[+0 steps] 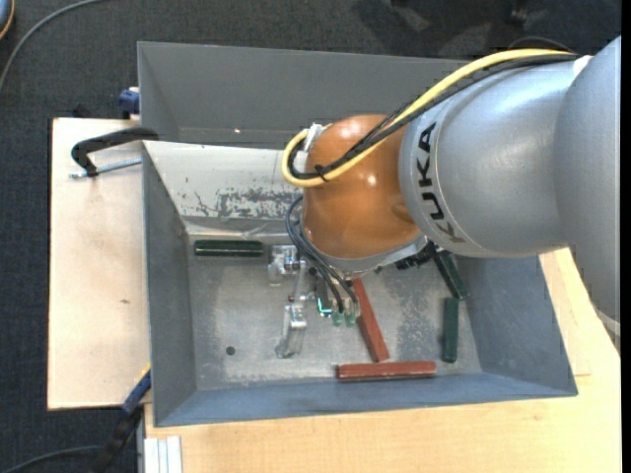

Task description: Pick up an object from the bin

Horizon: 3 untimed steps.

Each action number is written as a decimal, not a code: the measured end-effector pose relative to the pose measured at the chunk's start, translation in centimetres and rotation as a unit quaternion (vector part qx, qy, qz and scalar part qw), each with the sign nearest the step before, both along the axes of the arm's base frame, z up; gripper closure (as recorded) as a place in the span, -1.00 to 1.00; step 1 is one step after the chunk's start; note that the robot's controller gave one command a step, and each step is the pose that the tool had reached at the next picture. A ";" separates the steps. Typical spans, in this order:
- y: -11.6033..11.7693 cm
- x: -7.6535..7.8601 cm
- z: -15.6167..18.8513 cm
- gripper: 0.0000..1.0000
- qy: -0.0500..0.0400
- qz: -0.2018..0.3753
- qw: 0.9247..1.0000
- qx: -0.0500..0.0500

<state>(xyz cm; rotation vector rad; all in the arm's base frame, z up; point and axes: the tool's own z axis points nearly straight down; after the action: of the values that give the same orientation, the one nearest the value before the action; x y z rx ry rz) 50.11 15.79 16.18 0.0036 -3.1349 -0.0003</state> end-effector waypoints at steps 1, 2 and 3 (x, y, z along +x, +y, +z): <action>-5.6 2.9 -9.2 -1.00 -0.001 -0.102 0.995 -0.002; -11.3 4.8 -7.7 -1.00 -0.007 -0.122 0.992 -0.001; -18.0 6.6 -8.9 -1.00 -0.007 -0.037 0.999 -0.001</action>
Offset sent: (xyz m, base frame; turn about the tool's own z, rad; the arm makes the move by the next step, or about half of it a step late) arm 0.0295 -0.0540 -0.0891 0.2014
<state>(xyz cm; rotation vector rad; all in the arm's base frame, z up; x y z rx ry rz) 56.76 -2.20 7.33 -0.1137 -3.1461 0.0021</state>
